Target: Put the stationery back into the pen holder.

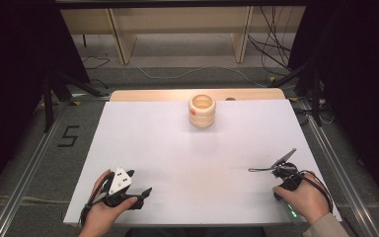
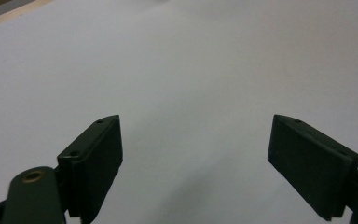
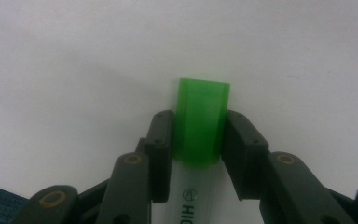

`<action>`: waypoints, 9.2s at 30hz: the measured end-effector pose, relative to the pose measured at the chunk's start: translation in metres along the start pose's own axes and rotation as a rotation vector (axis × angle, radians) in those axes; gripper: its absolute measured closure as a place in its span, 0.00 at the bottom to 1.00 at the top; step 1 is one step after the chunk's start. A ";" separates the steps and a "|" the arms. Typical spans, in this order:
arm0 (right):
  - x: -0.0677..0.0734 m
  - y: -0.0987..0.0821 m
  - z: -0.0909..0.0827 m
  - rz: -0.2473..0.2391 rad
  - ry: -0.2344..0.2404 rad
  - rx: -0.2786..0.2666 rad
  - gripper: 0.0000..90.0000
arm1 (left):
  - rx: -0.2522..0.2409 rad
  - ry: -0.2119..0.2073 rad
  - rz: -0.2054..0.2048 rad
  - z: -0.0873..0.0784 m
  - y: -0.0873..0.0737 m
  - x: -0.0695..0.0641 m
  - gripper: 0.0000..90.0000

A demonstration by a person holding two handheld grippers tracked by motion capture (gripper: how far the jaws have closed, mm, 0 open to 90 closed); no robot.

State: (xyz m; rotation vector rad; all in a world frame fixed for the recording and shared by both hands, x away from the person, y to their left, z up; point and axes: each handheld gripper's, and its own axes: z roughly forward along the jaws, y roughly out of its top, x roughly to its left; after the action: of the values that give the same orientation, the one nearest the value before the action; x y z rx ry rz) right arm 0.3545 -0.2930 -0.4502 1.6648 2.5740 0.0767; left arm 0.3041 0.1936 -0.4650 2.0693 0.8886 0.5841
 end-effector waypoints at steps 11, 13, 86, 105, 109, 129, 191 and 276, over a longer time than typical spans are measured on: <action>-0.001 0.000 -0.001 0.001 0.010 -0.002 0.75 | -0.002 0.001 0.000 0.001 0.000 0.000 0.19; -0.001 -0.001 -0.001 0.000 0.011 -0.005 0.75 | 0.000 -0.001 0.000 0.000 0.000 0.000 0.19; 0.003 0.005 -0.044 -0.184 0.181 -0.734 0.75 | -0.008 0.017 -0.009 -0.002 -0.002 0.001 0.19; -0.006 0.010 -0.040 -0.172 0.179 -0.899 0.75 | -0.012 0.019 -0.007 -0.001 -0.002 0.000 0.19; -0.007 0.012 -0.041 -0.163 0.173 -0.933 0.75 | -0.011 0.018 0.001 -0.001 -0.002 0.000 0.19; -0.008 0.027 -0.043 -0.135 0.157 -1.025 0.75 | -0.014 0.013 0.002 0.001 -0.002 -0.002 0.19; 0.002 0.072 -0.050 -0.117 0.159 -1.088 0.75 | -0.012 0.010 0.016 0.001 -0.001 -0.003 0.19; 0.020 0.150 -0.066 -0.106 0.187 -1.172 0.75 | -0.015 0.000 0.012 0.002 0.000 -0.004 0.19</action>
State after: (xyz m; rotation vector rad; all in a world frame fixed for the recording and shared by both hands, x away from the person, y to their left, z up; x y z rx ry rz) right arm 0.4769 -0.2128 -0.3727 1.0420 1.9275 1.4363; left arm 0.3024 0.1894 -0.4670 2.0627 0.8701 0.5958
